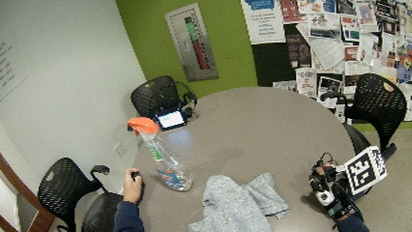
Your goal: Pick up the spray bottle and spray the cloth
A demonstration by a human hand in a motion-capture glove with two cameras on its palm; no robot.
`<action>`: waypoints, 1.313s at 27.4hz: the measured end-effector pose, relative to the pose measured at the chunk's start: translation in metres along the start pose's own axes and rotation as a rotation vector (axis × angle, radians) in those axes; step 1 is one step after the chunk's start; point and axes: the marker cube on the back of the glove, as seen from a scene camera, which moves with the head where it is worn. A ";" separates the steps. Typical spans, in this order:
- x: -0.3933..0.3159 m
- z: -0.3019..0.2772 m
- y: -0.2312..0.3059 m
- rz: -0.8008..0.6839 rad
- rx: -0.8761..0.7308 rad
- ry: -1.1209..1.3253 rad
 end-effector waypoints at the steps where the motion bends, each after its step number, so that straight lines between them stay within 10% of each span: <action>1: 0.001 0.002 0.006 0.013 -0.006 -0.003; 15: 0.053 0.024 0.114 0.209 -0.047 -0.013; 29: -0.010 0.067 0.099 -0.024 -0.020 -0.586; 36: 0.001 0.103 0.113 0.102 -0.157 -0.319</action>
